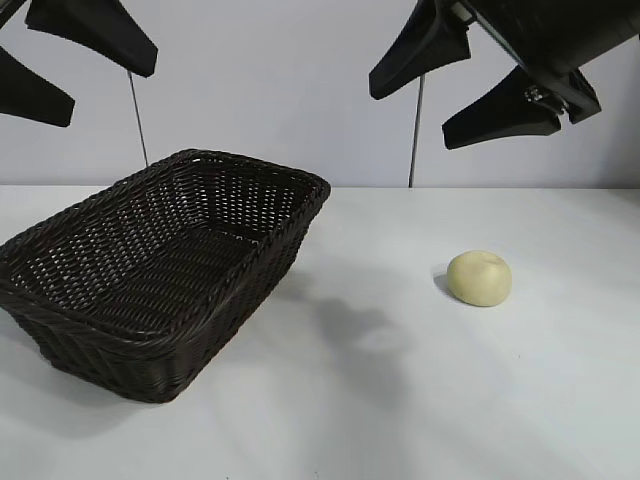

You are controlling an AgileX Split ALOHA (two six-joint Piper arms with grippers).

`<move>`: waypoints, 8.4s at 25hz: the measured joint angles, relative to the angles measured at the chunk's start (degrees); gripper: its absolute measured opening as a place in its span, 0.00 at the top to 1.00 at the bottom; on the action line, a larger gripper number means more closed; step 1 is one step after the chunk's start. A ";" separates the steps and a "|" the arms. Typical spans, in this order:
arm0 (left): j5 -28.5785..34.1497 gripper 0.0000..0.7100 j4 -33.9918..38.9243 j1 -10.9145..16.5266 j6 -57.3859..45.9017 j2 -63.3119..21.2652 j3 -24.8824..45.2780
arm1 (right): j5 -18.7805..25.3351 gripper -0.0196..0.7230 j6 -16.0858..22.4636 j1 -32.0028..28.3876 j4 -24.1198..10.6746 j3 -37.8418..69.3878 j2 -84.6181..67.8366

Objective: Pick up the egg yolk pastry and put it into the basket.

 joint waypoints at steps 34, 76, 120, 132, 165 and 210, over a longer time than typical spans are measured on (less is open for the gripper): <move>-0.95 0.11 0.00 0.00 -3.02 0.00 0.00 | -1.95 0.19 0.00 0.00 0.01 0.00 0.00; 13.39 0.11 44.52 -8.84 -97.53 3.22 -2.11 | -1.90 0.19 0.00 0.00 0.16 0.00 0.00; -7.51 0.86 39.91 -9.01 -101.85 19.73 5.58 | -1.77 0.19 0.00 0.00 0.00 0.00 0.00; -4.14 0.86 34.32 -7.47 -91.15 19.92 1.57 | -1.77 0.19 0.00 0.00 -0.43 0.00 0.00; 25.79 0.86 27.38 -1.32 -32.08 29.34 -29.07 | -0.82 0.19 0.00 0.00 -1.48 0.00 0.00; 31.04 0.20 33.78 -0.77 -30.32 34.91 -36.82 | -0.35 0.19 0.00 0.00 -2.64 0.00 0.00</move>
